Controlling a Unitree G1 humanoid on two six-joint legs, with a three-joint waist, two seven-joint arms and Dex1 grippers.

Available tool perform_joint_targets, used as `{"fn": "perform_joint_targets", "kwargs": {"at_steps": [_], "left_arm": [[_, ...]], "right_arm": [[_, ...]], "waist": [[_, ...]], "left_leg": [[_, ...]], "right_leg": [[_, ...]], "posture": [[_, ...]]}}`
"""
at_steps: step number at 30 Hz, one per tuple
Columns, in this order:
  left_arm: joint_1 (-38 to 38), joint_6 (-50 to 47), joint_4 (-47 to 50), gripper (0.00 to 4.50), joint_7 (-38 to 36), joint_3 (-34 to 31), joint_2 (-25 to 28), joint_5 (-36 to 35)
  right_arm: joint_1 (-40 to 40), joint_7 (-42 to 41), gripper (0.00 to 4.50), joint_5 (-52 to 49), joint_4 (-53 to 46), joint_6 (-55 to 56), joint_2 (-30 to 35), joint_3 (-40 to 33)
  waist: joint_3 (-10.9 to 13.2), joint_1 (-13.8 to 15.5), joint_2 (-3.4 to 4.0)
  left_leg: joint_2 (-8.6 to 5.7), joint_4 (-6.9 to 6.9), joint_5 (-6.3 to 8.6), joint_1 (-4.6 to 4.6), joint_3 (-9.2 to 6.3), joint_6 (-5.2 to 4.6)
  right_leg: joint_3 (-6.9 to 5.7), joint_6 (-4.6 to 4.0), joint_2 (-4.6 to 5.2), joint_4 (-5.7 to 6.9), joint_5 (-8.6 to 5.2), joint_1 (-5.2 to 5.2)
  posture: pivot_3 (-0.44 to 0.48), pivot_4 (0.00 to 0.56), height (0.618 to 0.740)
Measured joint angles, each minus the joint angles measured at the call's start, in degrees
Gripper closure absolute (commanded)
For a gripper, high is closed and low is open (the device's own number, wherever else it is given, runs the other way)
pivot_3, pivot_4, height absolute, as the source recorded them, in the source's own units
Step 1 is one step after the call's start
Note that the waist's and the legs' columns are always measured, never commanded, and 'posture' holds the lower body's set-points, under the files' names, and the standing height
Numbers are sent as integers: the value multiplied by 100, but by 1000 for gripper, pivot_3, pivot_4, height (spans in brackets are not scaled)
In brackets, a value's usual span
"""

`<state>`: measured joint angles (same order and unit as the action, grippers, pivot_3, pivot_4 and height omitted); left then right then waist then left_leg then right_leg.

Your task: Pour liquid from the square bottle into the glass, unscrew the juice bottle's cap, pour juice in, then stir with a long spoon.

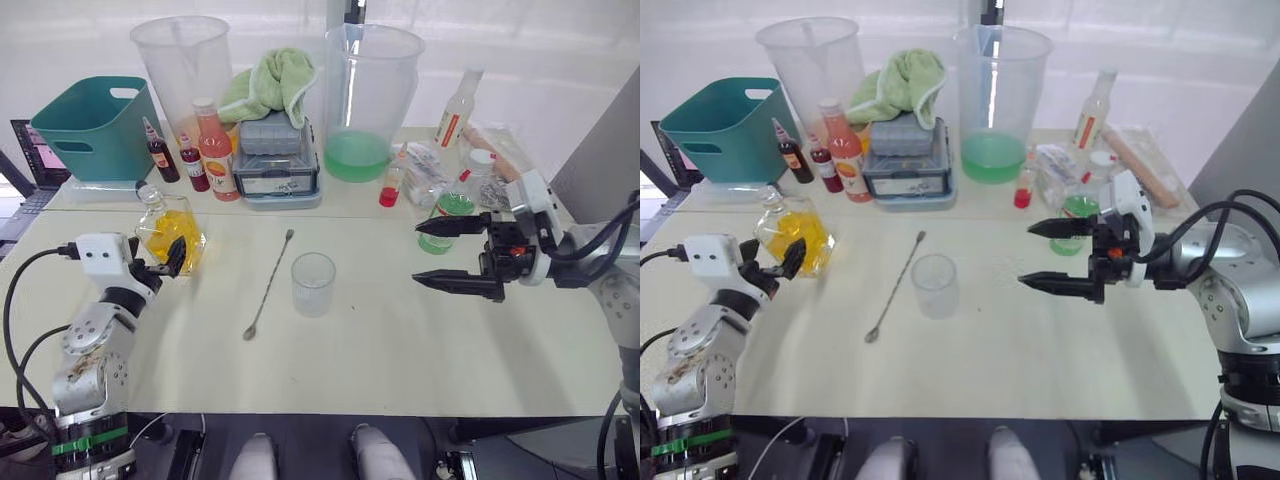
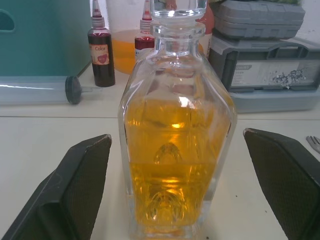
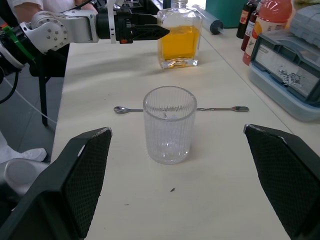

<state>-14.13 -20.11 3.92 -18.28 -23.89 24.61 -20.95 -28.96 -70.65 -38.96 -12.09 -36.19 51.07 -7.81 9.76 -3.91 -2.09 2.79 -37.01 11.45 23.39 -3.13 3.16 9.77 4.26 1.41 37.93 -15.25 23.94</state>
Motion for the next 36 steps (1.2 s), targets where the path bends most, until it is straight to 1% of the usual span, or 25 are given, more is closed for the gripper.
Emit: {"fn": "perform_joint_targets", "kwargs": {"at_steps": [7,12,13,21,26,28,30,32,36], "left_arm": [[-547,126,-686,23,86,145,10,124],[-609,321,-1046,1527,37,194,28,247],[-645,350,-1103,1704,32,194,44,259],[-667,553,-1261,1703,-73,197,63,259],[-536,653,-1257,1703,-340,73,186,96],[-371,640,-1112,1703,-517,-13,267,-79],[-175,557,-900,1703,-743,-173,373,-374],[73,378,-613,1703,-1022,-394,576,-762],[701,-35,31,1703,-1779,-805,1141,-1481]], "right_arm": [[99,156,0,0,-121,59,0,-16],[148,254,0,-2,-207,69,0,-28],[164,261,0,-4,-216,69,0,-28],[184,334,0,-61,-312,63,-1,-28],[106,341,0,-291,-361,-73,-102,-24],[59,356,0,-470,-454,-183,-155,-24],[27,402,0,-636,-555,-299,-258,-9],[-14,451,0,-733,-605,-342,-338,35],[-133,448,0,-742,-617,-406,-428,112]], "waist": [[0,-7,0],[0,-2,0],[0,0,0],[0,4,0],[4,-21,-6],[7,-34,-11],[18,-26,-31],[32,-26,-56],[37,-14,-64]], "left_leg": [[-1,0,0,3,-1,0],[-1,2,0,3,-2,0],[-1,1,0,4,-2,0],[-1,1,0,4,-3,0],[0,2,0,17,-3,0],[2,5,0,30,-5,0],[3,7,0,38,-10,0],[3,7,0,44,-12,0],[3,7,1,48,-11,0]], "right_leg": [[0,1,0,-2,1,2],[0,1,0,-1,1,2],[0,1,1,-2,1,2],[0,2,0,0,1,2],[0,-1,-1,0,3,17],[0,-11,-2,0,9,28],[-6,-36,-1,-1,24,33],[-9,-40,0,-3,26,37],[-14,-40,5,-18,26,35]], "posture": [[0,150,728],[0,150,728],[0,150,728],[0,150,728],[0,150,728],[0,150,728],[0,150,728],[0,150,728],[0,150,728]]}}
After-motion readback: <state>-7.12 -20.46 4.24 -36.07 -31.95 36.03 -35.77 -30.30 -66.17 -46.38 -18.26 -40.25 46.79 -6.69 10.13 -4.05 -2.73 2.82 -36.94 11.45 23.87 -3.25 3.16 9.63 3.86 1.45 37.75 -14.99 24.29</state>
